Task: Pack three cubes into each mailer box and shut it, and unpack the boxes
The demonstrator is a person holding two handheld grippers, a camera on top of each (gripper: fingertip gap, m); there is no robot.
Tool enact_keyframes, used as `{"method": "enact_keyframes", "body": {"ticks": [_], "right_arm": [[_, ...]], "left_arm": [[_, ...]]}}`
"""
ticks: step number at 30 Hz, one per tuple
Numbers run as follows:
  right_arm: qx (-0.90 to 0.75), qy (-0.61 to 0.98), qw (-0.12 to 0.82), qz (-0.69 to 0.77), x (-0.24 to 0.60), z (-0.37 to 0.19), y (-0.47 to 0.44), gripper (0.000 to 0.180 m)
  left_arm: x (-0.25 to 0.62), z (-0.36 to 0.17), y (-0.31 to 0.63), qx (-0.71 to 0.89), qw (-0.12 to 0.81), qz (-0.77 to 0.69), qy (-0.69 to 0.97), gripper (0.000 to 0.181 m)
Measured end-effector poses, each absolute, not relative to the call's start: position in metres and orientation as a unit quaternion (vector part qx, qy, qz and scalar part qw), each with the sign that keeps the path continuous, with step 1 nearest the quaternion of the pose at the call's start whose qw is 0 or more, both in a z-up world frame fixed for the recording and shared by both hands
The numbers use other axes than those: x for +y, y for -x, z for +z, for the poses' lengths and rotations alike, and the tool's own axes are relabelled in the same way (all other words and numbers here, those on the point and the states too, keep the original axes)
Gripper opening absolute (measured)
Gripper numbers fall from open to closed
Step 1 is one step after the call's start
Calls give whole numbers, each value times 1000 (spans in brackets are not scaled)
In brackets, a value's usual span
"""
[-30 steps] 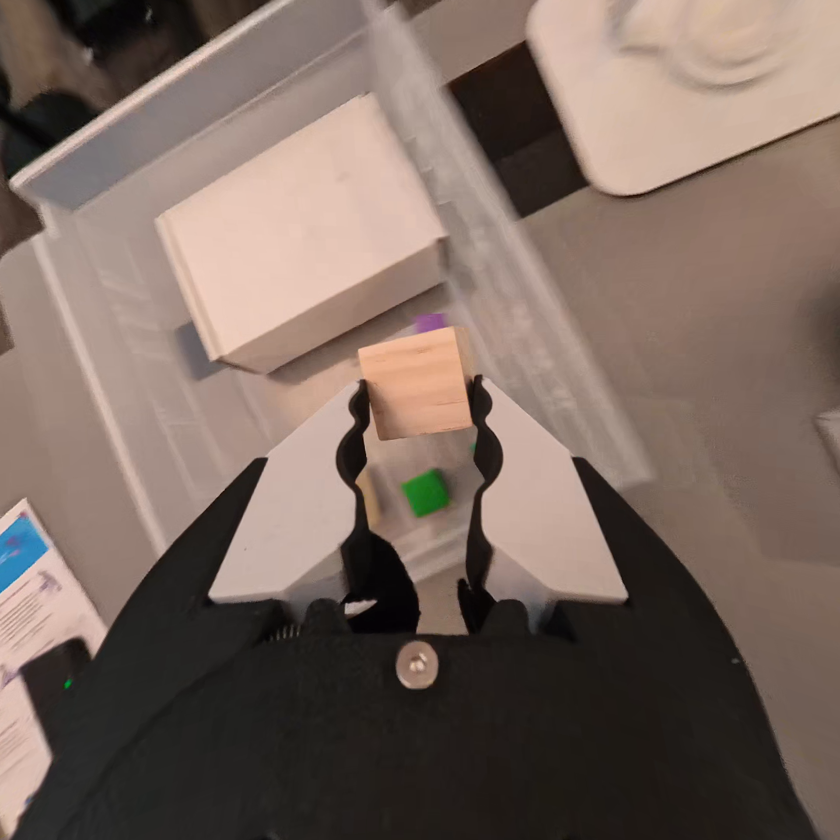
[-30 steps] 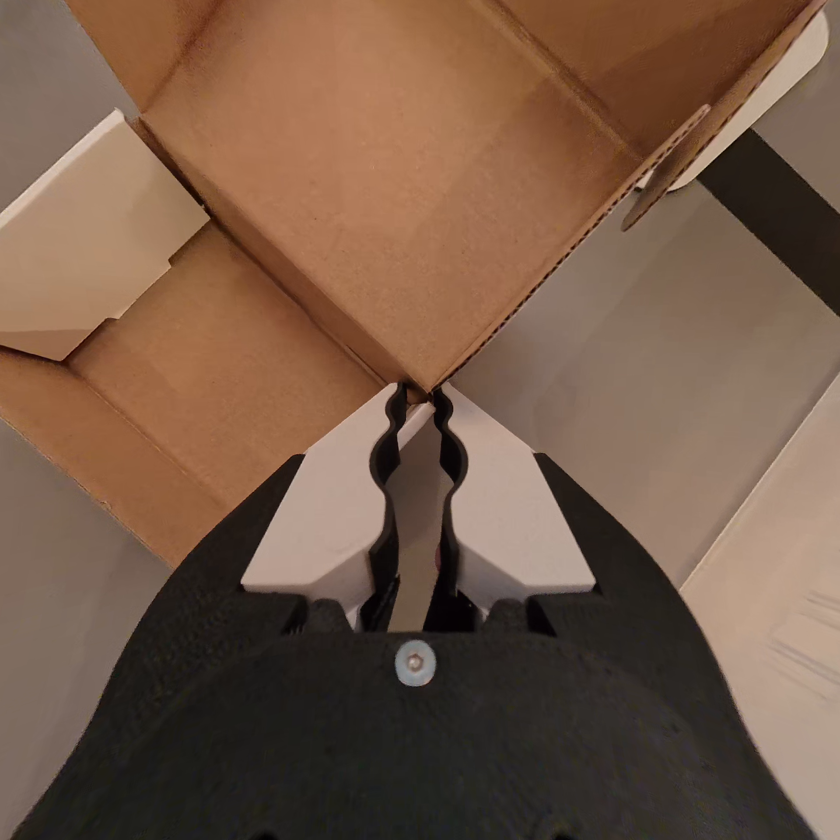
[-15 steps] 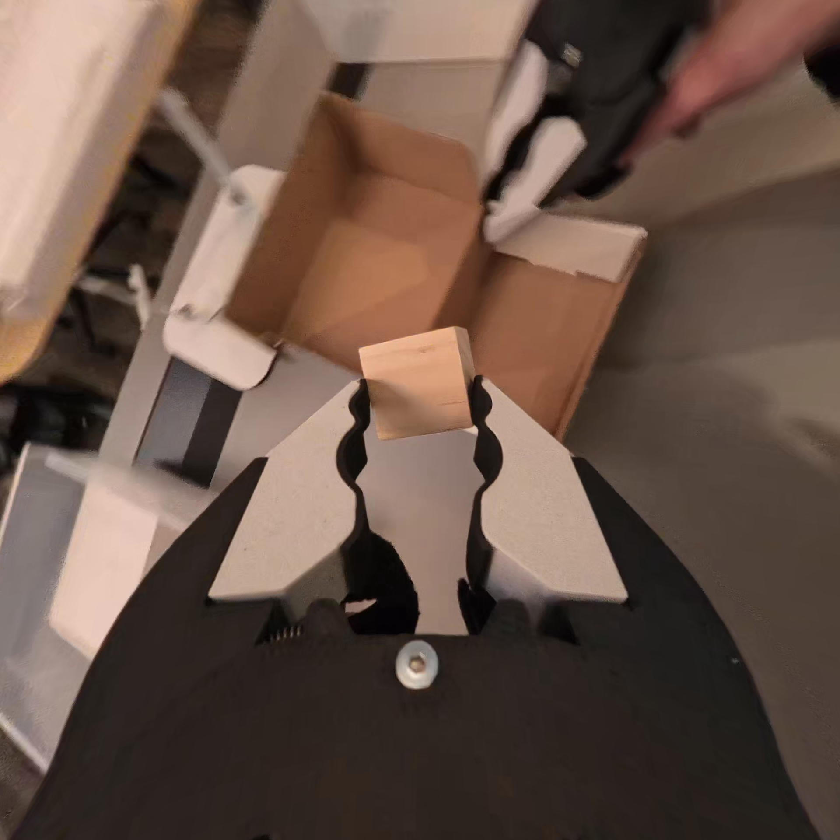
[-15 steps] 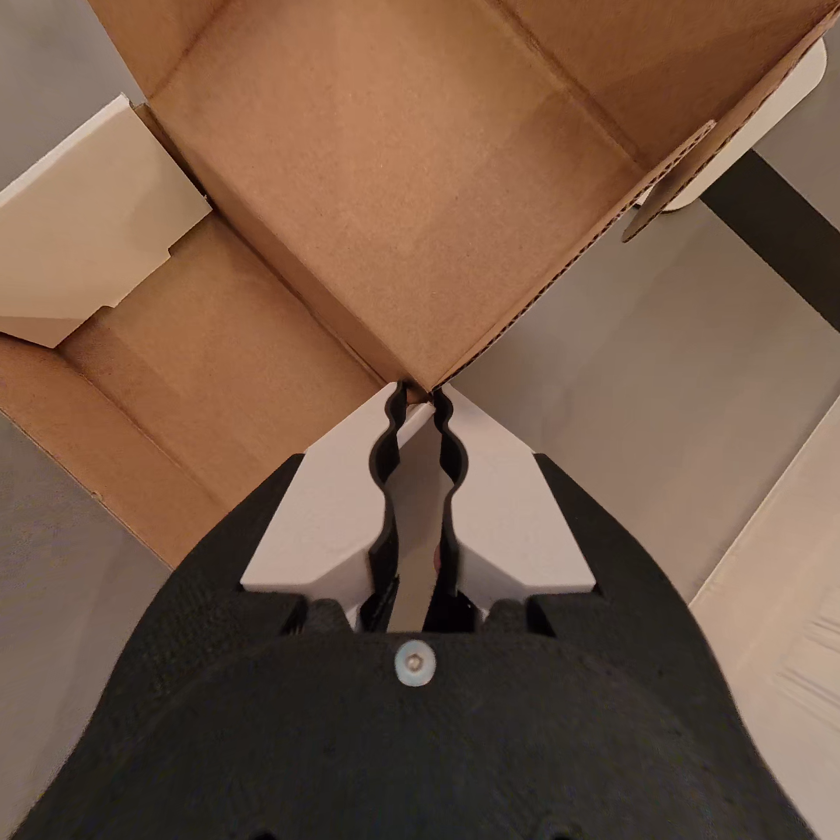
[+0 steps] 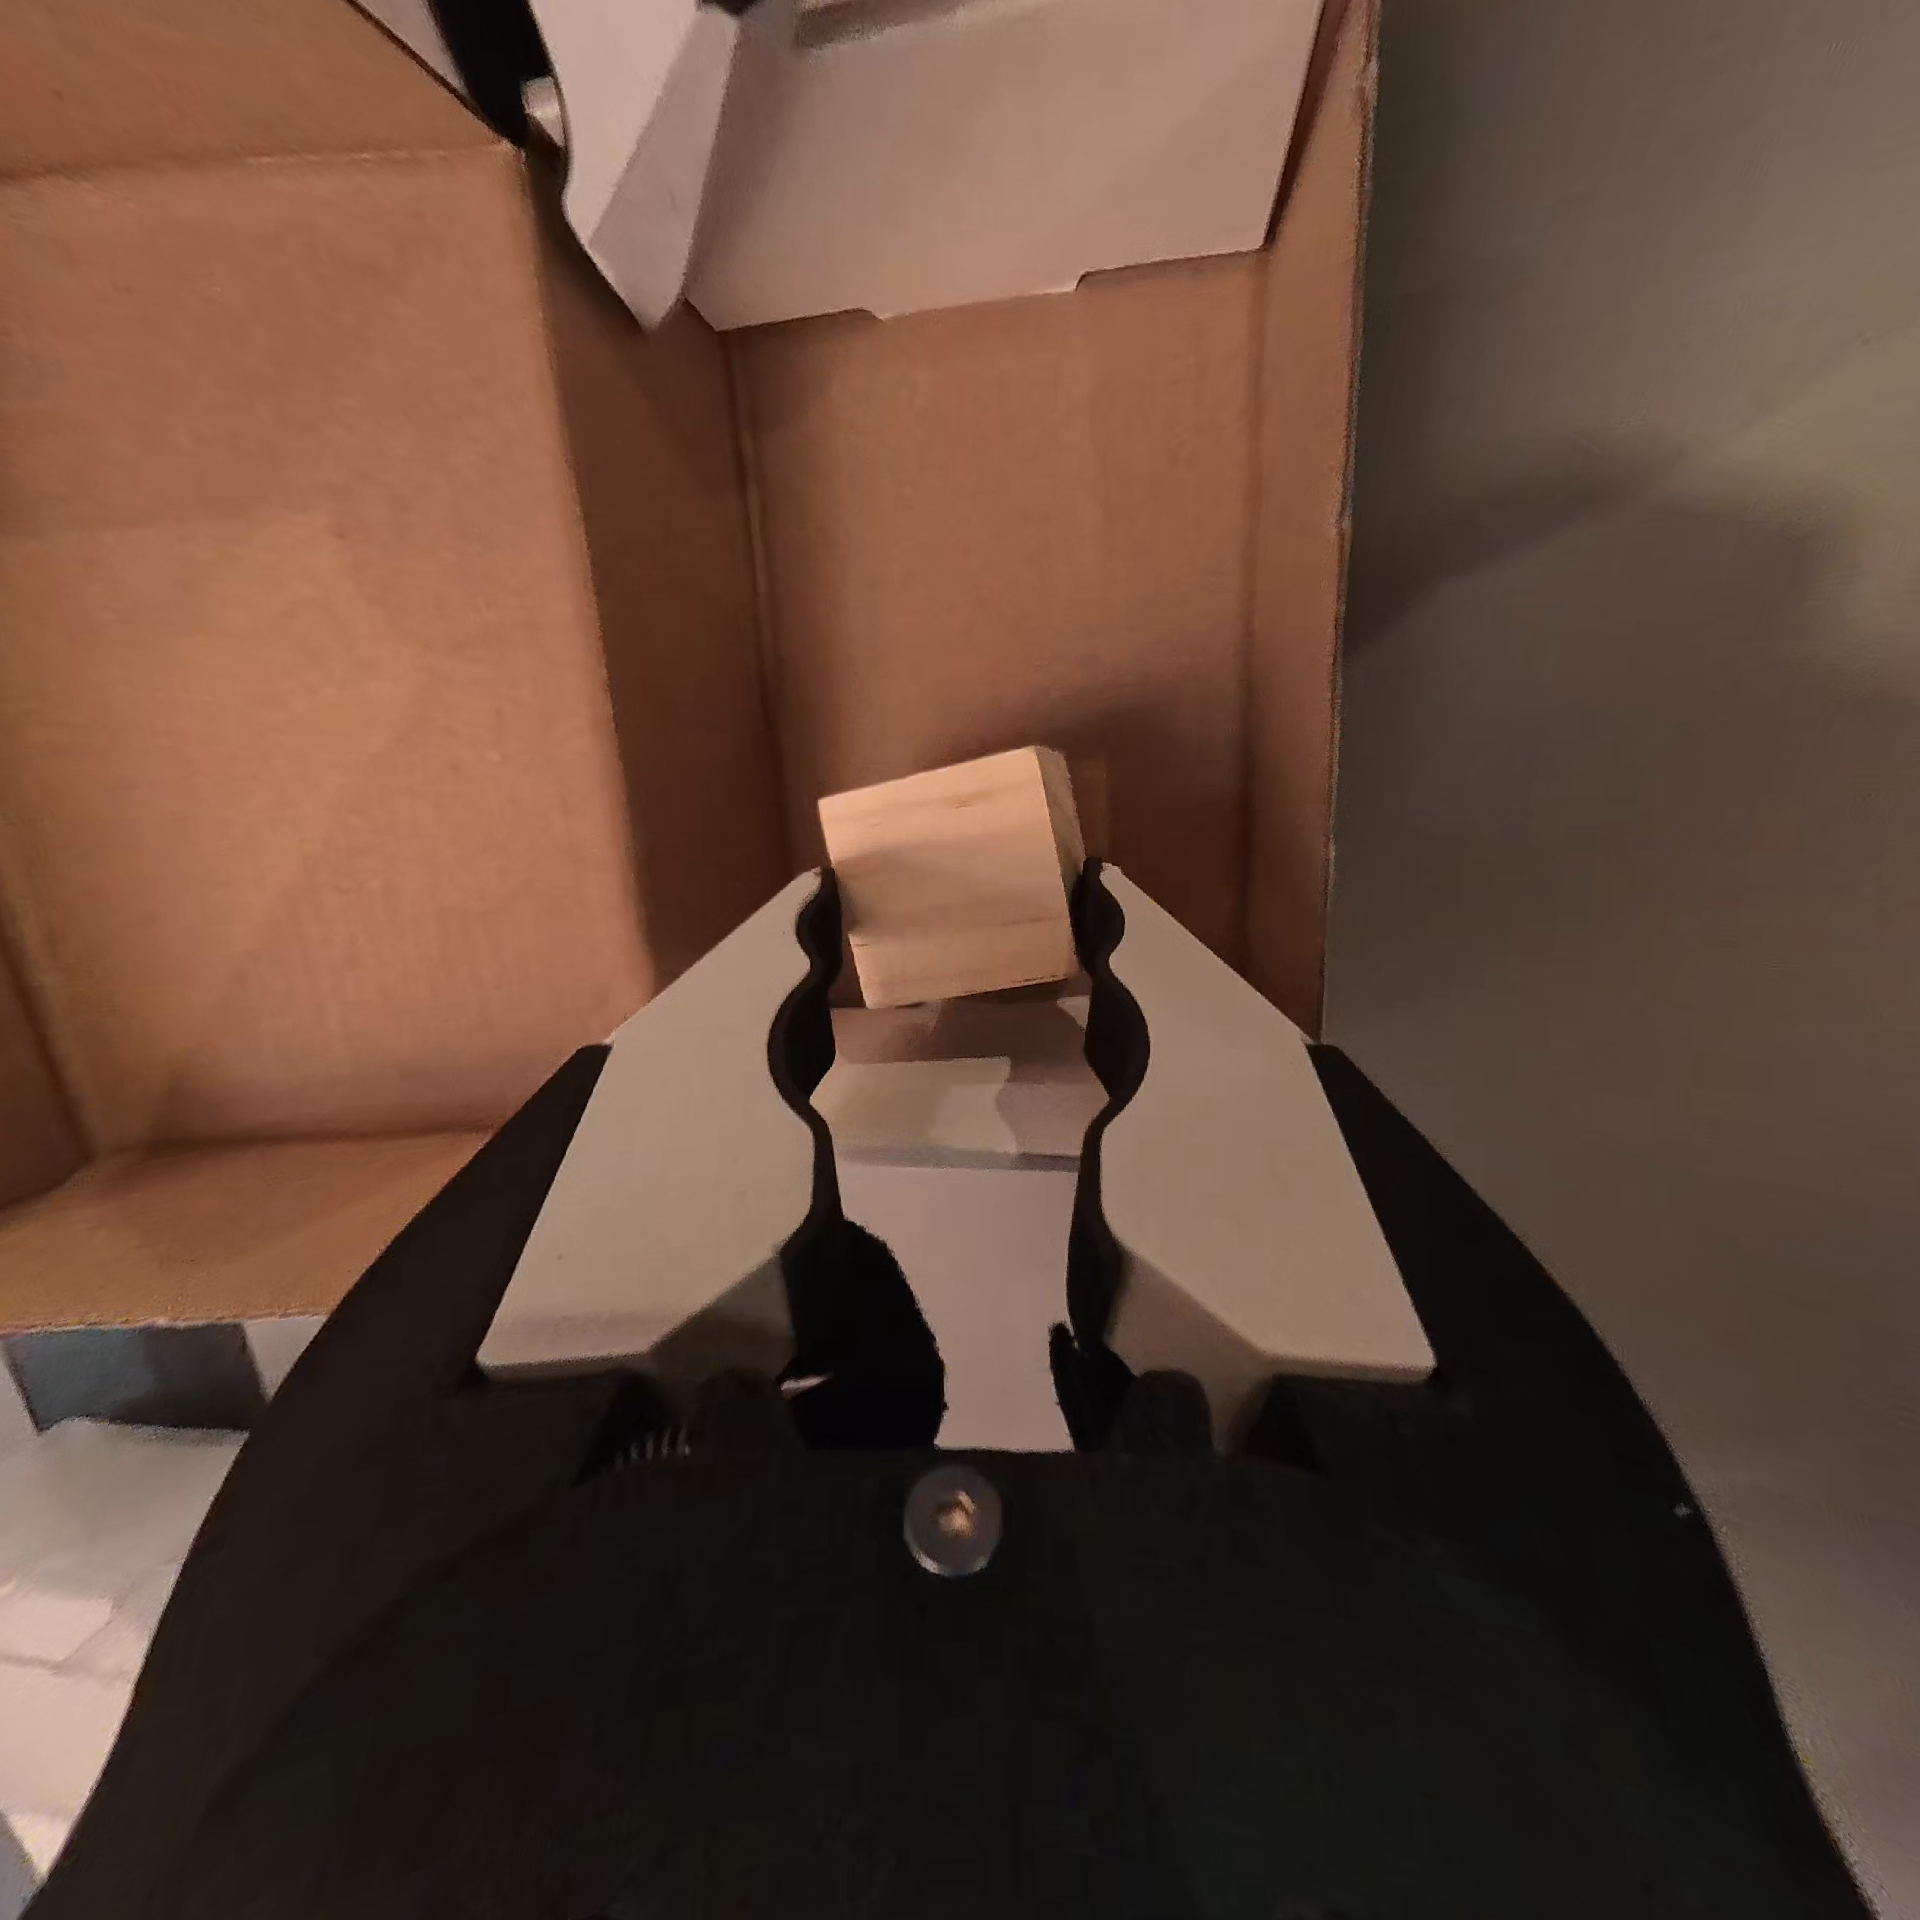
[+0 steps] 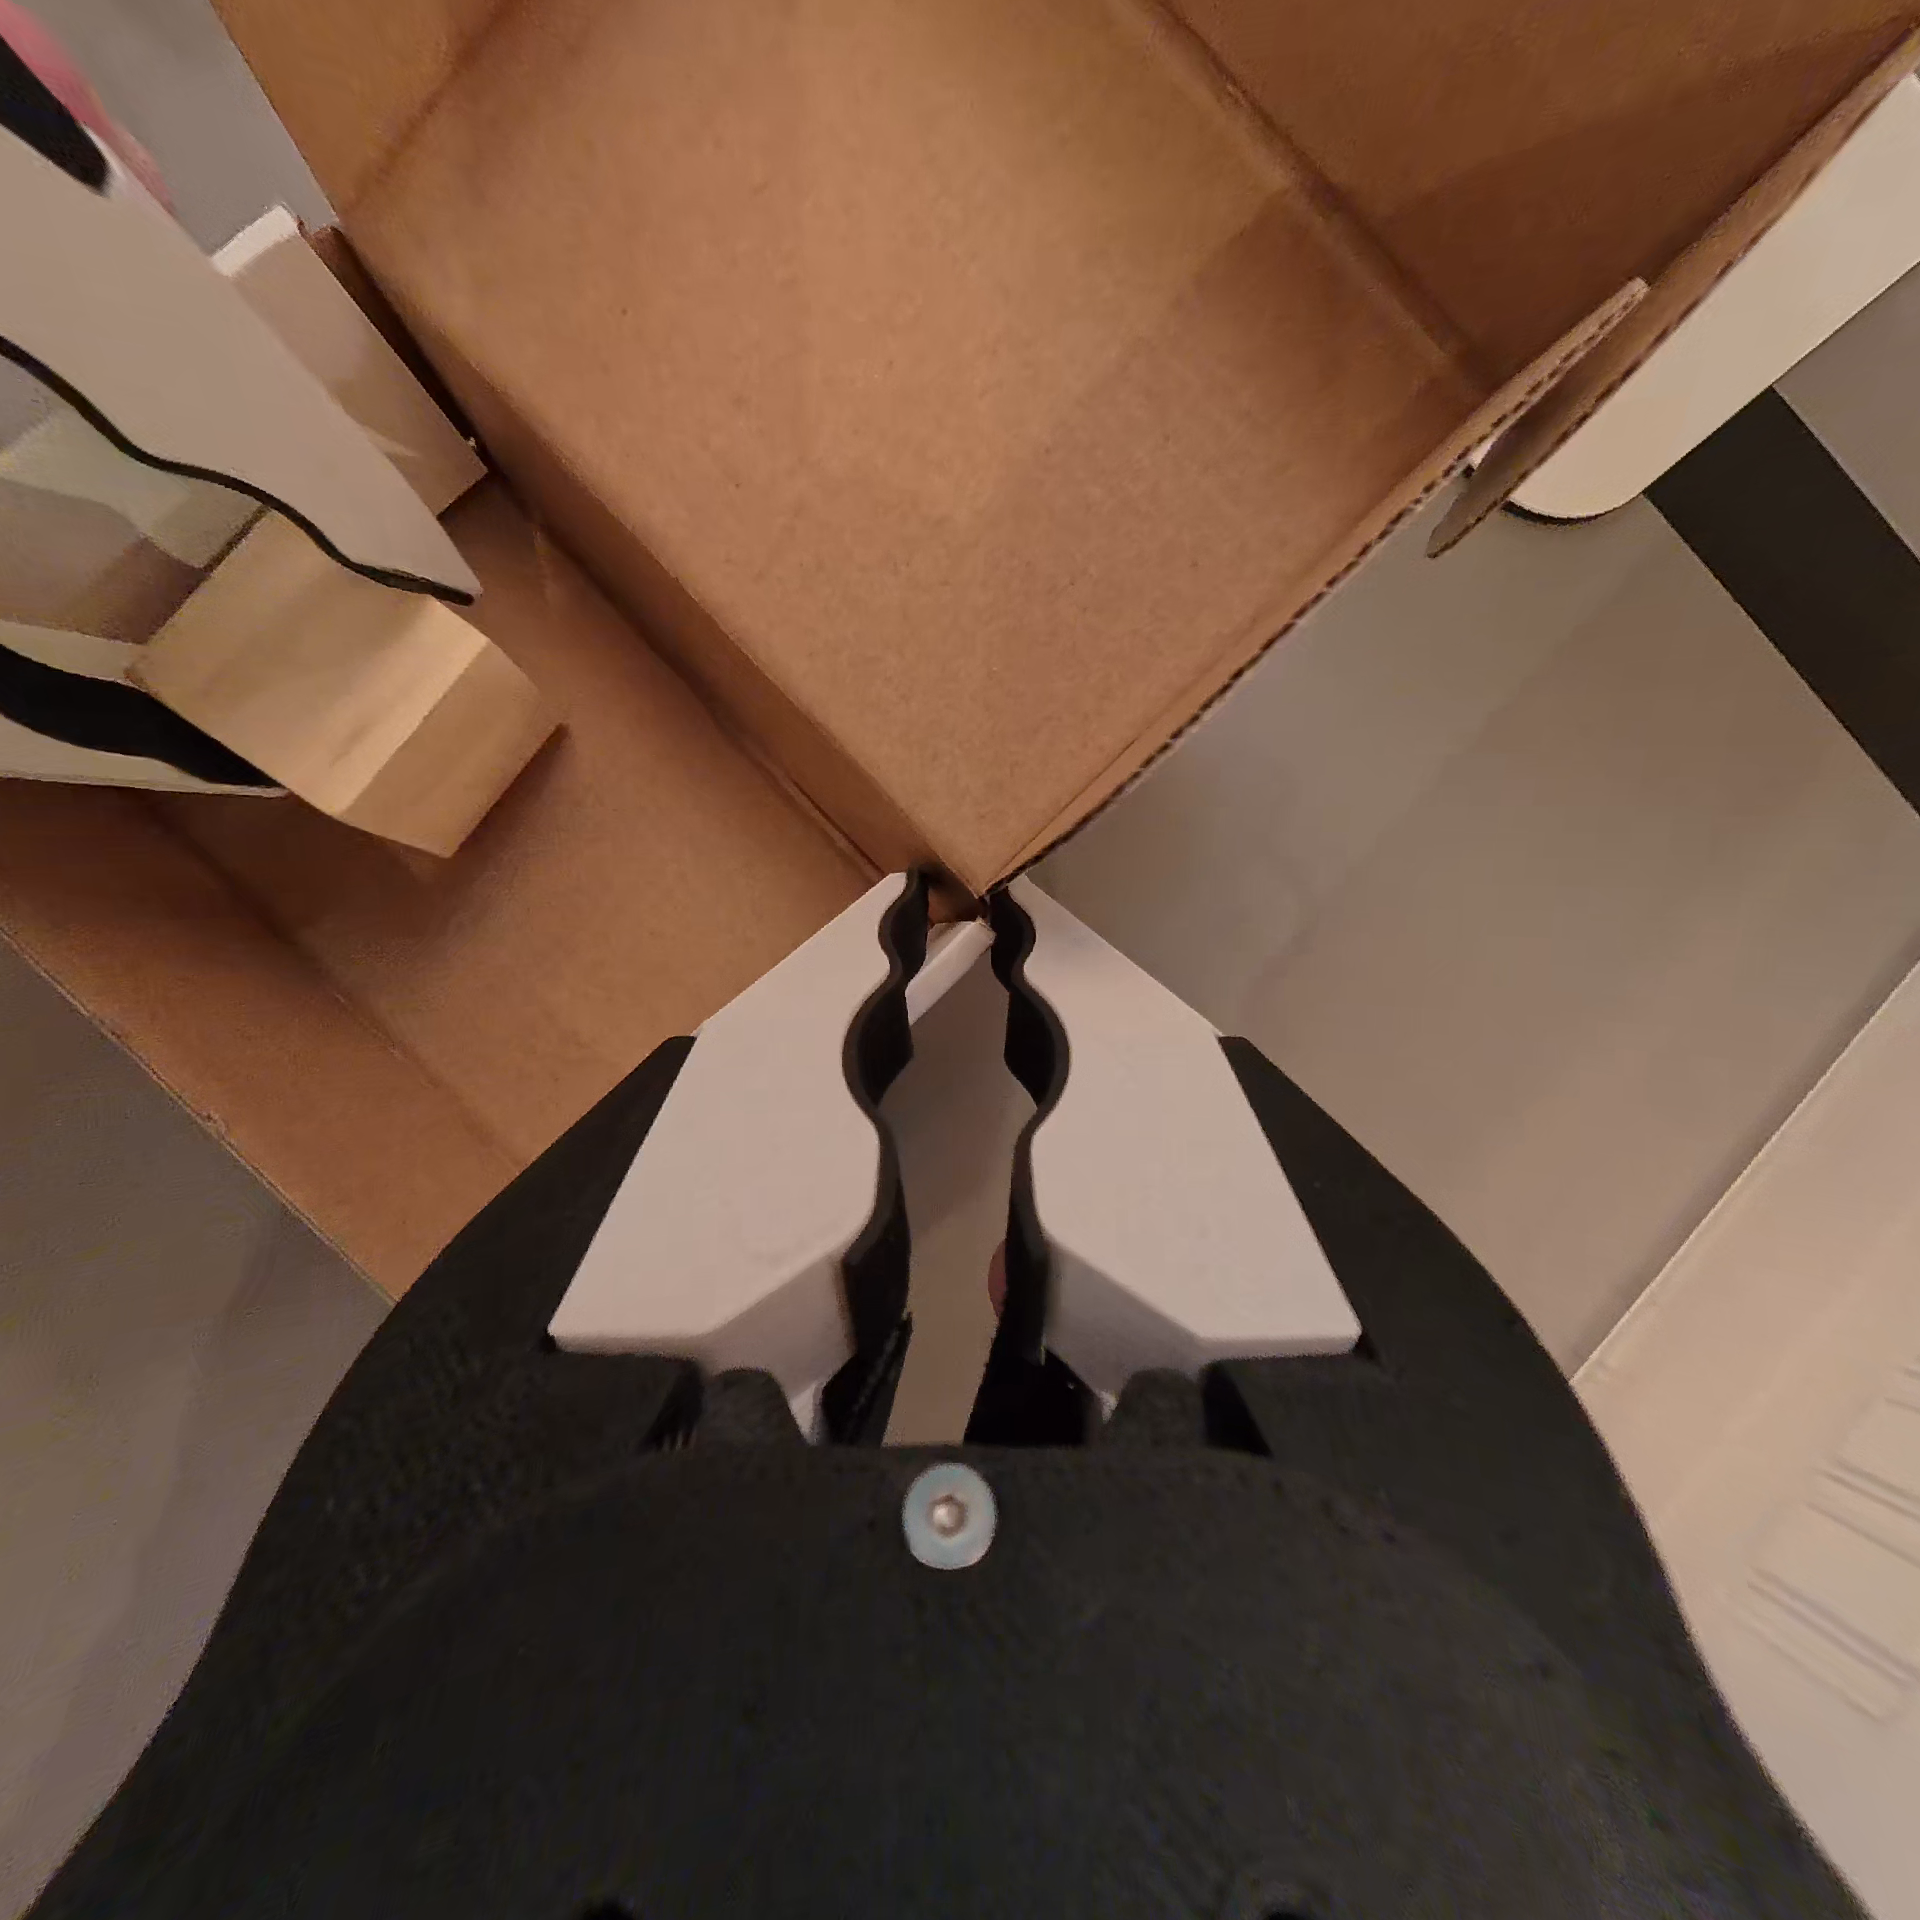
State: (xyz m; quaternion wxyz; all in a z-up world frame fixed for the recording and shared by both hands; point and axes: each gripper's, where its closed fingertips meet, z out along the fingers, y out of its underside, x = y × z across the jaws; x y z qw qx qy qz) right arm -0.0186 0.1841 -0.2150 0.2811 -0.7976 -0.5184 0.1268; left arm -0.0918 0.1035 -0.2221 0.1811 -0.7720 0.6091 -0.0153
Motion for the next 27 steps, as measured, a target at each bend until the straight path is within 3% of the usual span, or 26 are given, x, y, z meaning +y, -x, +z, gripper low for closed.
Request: {"method": "enact_keyframes", "body": {"ticks": [3,8,12,17,21,27], "right_arm": [[-518,798,281,128,184,-215,18,10],[-517,798,282,128,184,-215,18,10],[-517,798,282,129,184,-215,17,10],[-520,796,283,129,184,-215,17,10],[-522,794,284,129,184,-215,18,10],[-520,794,286,132,184,-215,19,11]], "left_arm": [[103,-220,89,615,196,-31,763,44],[104,-205,95,603,241,-27,760,60],[100,-158,136,563,306,3,768,50],[126,-107,267,448,349,90,818,38],[153,-135,349,338,296,90,889,47],[184,-188,386,347,243,119,898,46]]}}
